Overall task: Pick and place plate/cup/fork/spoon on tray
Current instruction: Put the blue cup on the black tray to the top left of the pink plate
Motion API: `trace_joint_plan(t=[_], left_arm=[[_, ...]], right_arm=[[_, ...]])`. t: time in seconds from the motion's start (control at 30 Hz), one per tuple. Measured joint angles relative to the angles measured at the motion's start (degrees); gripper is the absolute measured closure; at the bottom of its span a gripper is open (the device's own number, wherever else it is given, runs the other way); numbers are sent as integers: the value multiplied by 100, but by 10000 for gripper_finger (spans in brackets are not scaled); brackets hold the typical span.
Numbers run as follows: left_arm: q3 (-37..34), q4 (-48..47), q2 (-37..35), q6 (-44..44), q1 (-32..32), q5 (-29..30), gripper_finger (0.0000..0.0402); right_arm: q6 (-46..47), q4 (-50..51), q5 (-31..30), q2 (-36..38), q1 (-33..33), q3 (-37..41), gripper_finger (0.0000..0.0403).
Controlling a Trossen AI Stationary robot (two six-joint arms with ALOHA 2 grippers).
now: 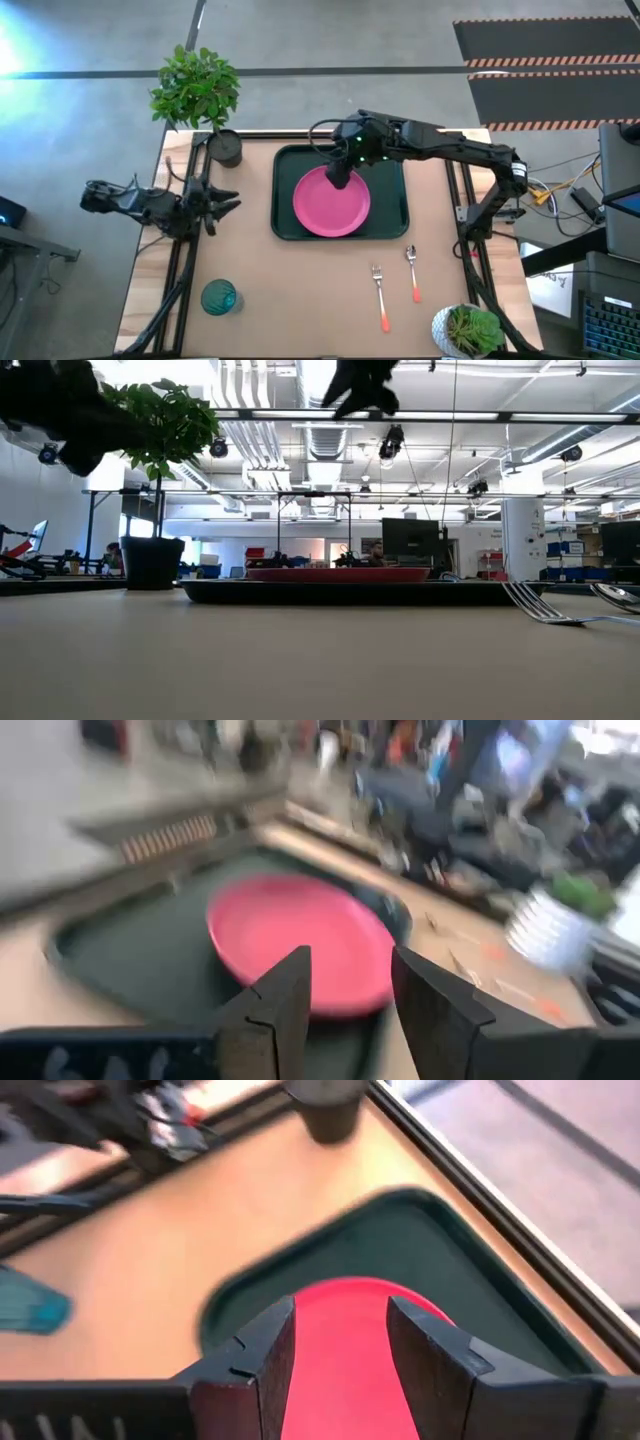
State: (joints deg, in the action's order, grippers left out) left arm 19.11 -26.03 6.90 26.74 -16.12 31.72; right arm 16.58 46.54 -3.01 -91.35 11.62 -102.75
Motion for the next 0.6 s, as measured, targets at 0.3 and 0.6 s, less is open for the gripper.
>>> trace_joint_plan(t=[0.3,0.6], left_arm=[[1451,-952,1711,746,-2,-2112,278],[3283,-3076,4251,849,-7,-3401,278]], right_arm=[[-70,150,0,0,-517,-638,257],[35,155,0,0,-953,-766,257]])
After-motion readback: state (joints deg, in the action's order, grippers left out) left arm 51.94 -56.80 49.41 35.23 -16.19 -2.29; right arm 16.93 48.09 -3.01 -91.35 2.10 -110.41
